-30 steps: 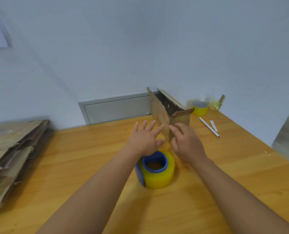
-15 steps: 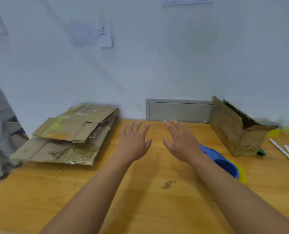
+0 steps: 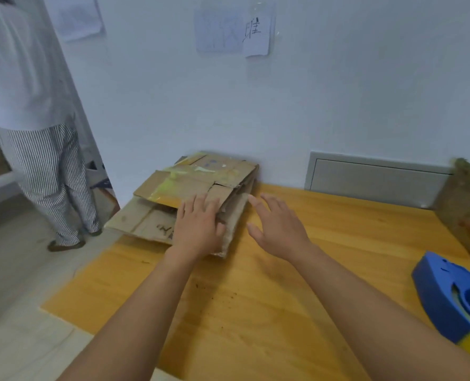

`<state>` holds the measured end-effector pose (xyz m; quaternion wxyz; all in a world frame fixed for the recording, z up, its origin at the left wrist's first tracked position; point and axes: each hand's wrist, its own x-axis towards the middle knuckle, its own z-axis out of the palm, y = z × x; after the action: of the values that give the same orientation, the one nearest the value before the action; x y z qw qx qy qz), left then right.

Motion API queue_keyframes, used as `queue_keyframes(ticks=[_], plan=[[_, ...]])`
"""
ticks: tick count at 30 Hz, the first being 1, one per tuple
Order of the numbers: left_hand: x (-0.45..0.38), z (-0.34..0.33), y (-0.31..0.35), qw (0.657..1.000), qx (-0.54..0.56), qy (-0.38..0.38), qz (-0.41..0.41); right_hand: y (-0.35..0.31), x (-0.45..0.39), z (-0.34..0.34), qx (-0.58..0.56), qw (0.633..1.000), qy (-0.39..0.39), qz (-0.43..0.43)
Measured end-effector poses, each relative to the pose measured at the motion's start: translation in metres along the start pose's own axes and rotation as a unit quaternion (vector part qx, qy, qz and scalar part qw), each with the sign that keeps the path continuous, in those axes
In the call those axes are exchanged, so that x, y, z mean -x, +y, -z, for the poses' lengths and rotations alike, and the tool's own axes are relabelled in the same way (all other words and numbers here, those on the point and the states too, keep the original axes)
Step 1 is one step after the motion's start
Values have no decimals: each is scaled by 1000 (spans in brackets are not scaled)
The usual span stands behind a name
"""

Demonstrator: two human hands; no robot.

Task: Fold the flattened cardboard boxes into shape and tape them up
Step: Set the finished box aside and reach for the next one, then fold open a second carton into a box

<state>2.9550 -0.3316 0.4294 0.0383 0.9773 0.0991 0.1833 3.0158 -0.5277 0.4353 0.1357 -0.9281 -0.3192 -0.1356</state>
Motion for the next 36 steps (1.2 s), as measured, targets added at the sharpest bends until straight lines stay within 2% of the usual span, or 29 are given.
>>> queue_keyframes(ticks=[5, 12, 16, 21, 25, 28, 32, 36], plan=[[-13, -15, -20, 1000, -6, 10, -5, -8, -3, -16, 39, 999, -2, 9], [-21, -26, -14, 989, 33, 140, -29, 3, -3, -22, 49, 999, -1, 6], [-16, -24, 6, 966, 103, 217, -98, 13, 0, -17, 21, 999, 11, -24], [1, -13, 41, 934, 196, 254, -158, 37, 14, -3, 1, 997, 27, -74], [7, 9, 72, 907, 250, 284, -187, 57, 30, 19, -32, 990, 73, -112], [5, 32, 100, 882, 342, 279, -163, 72, 41, 41, -50, 982, 124, -132], [-5, 56, 136, 825, 468, 307, -80, 99, 55, 74, -77, 968, 179, -156], [-18, 61, 163, 806, 517, 287, -7, 133, 70, 103, -129, 947, 232, -179]])
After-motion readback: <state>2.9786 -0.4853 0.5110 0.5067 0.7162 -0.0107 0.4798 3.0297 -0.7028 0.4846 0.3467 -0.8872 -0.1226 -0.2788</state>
